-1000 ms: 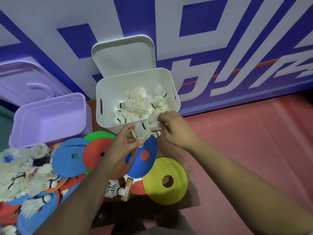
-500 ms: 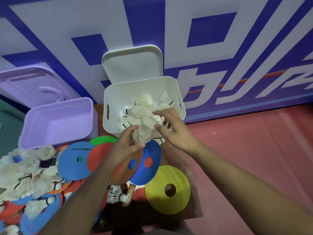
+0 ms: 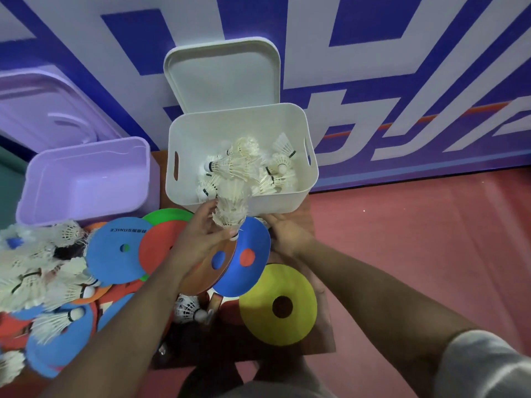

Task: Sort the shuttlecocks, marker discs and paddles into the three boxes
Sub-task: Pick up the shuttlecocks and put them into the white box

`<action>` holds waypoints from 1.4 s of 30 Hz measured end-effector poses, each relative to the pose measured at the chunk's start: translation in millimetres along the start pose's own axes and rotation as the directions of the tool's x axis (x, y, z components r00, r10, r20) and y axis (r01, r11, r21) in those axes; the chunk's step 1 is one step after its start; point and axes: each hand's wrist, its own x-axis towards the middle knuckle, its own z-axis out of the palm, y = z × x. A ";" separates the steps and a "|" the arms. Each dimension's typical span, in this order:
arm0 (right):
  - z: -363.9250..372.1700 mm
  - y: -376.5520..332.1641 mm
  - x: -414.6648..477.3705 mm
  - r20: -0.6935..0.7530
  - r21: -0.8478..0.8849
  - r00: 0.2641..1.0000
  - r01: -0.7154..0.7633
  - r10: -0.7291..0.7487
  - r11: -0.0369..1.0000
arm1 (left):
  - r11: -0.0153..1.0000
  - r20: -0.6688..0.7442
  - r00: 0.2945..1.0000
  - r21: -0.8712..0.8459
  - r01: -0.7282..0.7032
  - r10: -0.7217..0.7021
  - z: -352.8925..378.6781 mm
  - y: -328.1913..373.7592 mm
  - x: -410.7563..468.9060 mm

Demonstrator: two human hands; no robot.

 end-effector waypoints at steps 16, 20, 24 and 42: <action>-21.7 25.2 -49.4 -0.180 0.093 0.981 -0.055 0.071 0.994 | 1.000 0.053 0.999 -0.005 -0.010 0.010 8.8 2.7 7.3; -63.6 23.9 -91.4 -0.236 0.315 0.967 -0.022 0.101 0.949 | 0.999 0.108 0.993 0.027 -0.046 0.043 23.9 17.8 15.3; -98.0 5.6 -121.8 -0.293 0.619 0.954 0.136 0.067 0.774 | 0.996 0.155 0.984 0.001 -0.091 0.090 32.6 37.0 14.7; -153.7 -120.1 -26.3 -0.576 0.441 0.814 0.235 0.073 0.866 | 0.933 0.097 0.973 0.278 -0.228 0.209 -47.9 94.5 59.3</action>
